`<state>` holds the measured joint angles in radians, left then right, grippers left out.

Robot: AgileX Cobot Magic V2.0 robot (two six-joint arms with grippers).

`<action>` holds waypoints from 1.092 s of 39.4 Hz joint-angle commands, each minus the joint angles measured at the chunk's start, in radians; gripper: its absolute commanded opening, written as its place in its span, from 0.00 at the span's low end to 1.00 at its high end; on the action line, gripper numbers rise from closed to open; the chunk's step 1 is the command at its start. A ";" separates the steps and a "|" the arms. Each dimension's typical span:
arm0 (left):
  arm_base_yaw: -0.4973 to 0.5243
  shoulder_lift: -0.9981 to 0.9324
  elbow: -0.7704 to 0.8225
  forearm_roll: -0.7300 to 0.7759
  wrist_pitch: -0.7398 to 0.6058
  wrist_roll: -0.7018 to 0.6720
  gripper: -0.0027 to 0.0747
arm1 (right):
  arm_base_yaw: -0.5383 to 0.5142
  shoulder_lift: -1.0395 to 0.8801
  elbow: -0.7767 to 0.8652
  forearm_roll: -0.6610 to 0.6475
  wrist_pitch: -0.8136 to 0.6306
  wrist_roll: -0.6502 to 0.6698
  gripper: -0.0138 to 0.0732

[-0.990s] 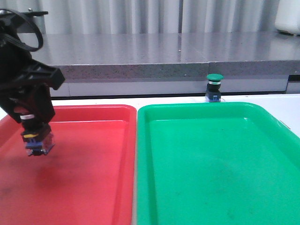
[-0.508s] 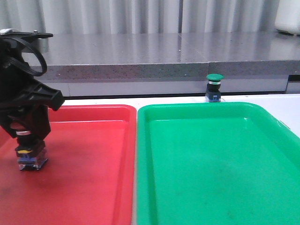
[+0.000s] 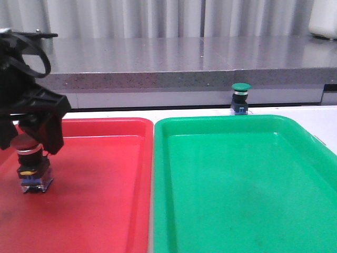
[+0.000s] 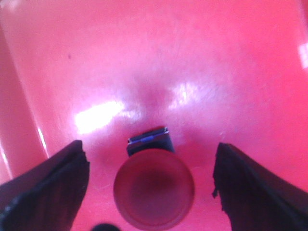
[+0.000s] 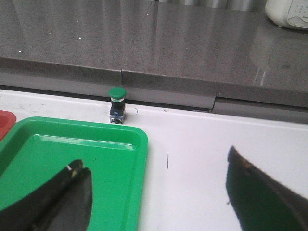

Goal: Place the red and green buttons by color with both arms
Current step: 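Carry the red button forward and lower it into the red tray, then open the left gripper and raise it away from the button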

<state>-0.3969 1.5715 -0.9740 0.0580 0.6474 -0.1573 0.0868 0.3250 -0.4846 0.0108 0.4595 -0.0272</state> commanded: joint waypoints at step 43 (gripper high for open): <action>0.220 -1.177 0.456 -0.038 -0.281 -0.011 0.01 | -0.004 0.016 -0.035 -0.002 -0.071 -0.002 0.83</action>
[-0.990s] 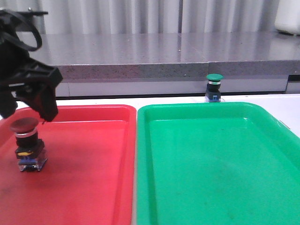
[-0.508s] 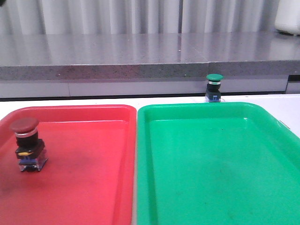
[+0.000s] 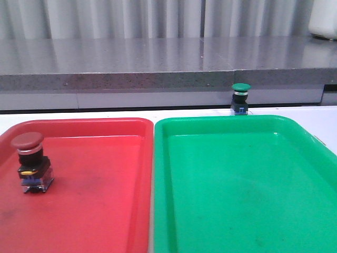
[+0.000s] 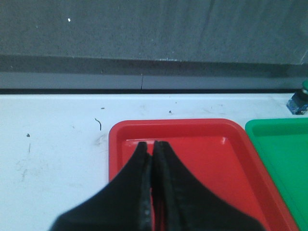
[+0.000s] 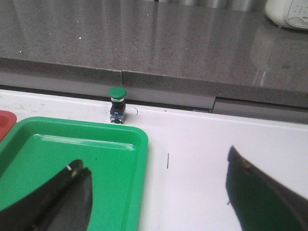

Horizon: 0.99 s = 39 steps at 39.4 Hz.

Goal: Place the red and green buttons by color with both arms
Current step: 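Open the left gripper and raise it away from the button, then open the right gripper and lower it onto the green-capped button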

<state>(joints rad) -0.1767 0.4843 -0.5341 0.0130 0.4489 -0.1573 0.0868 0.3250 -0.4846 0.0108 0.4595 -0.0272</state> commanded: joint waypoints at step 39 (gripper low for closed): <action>0.000 -0.446 0.109 0.011 -0.077 -0.011 0.01 | -0.004 0.050 -0.042 -0.002 -0.220 -0.002 0.83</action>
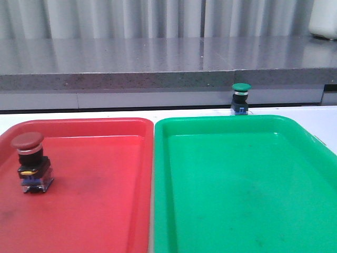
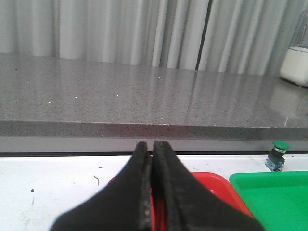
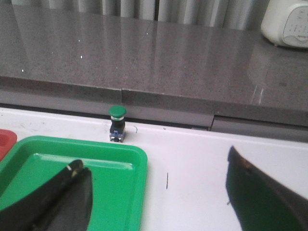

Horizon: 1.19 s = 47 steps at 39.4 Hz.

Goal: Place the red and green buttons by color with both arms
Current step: 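Open the right gripper and lower it onto the green-capped button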

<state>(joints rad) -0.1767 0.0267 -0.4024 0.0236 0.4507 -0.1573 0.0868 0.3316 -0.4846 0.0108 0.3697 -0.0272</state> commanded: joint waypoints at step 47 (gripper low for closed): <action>0.000 0.012 -0.023 0.000 -0.079 -0.011 0.01 | 0.106 1.523 -1.095 -0.001 0.149 0.166 0.83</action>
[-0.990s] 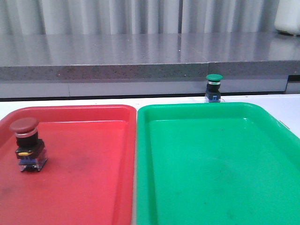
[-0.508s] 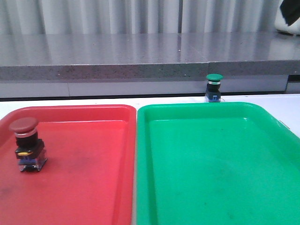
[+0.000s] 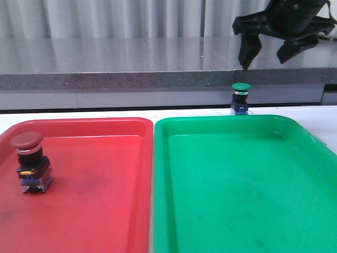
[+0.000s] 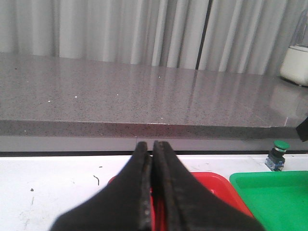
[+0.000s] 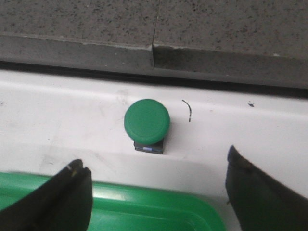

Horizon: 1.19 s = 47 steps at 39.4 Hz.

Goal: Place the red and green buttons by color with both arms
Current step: 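Open the right gripper and lower it onto the green-capped button, then grasp the green button, lift it, and lower it into the green tray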

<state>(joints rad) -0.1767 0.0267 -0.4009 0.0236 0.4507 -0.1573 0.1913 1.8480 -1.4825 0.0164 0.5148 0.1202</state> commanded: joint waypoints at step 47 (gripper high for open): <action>0.000 0.012 -0.024 0.000 -0.079 -0.011 0.01 | 0.003 0.244 -0.389 0.019 0.112 0.028 0.35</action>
<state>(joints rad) -0.1767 0.0251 -0.4009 0.0236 0.4507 -0.1581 0.1913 2.2003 -1.8361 0.0337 0.6707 0.1483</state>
